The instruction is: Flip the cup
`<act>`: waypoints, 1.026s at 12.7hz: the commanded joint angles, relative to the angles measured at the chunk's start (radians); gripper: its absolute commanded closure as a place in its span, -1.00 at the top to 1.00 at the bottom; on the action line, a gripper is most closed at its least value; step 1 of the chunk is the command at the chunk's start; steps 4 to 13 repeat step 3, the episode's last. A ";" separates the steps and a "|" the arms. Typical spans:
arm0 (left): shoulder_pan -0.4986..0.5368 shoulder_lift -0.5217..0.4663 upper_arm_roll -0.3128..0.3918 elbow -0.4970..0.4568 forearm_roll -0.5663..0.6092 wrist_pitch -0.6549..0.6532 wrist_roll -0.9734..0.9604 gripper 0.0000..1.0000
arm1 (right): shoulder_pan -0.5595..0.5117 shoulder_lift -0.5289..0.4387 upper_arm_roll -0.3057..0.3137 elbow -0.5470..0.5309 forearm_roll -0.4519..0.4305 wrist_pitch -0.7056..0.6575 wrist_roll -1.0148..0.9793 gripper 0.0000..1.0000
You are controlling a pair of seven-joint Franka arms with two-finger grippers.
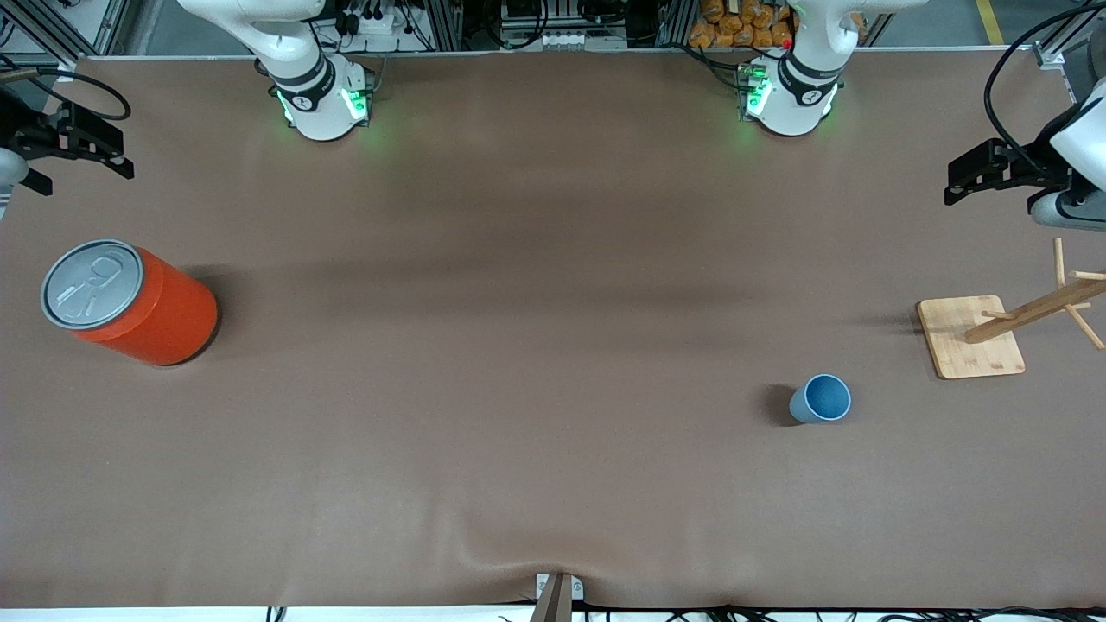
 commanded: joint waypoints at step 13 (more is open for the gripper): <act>0.008 -0.013 -0.009 0.008 -0.007 0.001 0.002 1.00 | -0.010 0.010 0.004 0.019 0.012 -0.015 -0.008 1.00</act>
